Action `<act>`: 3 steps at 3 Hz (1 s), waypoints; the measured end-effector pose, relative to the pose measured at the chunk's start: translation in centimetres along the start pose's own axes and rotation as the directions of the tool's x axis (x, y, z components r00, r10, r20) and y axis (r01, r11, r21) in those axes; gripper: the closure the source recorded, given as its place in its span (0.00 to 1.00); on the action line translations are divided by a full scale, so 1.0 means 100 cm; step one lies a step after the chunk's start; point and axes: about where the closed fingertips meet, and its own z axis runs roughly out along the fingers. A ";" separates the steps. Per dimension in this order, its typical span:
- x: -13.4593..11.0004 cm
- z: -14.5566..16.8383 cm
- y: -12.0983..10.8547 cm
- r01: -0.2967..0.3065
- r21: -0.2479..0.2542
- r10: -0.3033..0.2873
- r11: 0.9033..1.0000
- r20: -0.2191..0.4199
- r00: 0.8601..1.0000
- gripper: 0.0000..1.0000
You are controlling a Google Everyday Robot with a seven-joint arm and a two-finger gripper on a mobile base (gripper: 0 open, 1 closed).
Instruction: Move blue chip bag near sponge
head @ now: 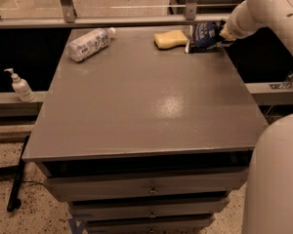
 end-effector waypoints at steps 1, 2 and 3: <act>-0.024 0.006 0.015 -0.010 -0.067 0.015 0.998 0.067 0.998 1.00; -0.045 0.005 0.031 -0.020 -0.138 0.038 0.990 0.131 0.991 1.00; -0.051 0.002 0.037 -0.026 -0.172 0.052 0.985 0.147 0.988 0.82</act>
Offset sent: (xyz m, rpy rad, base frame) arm -0.0106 0.0813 0.0050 0.2260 0.0870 0.1982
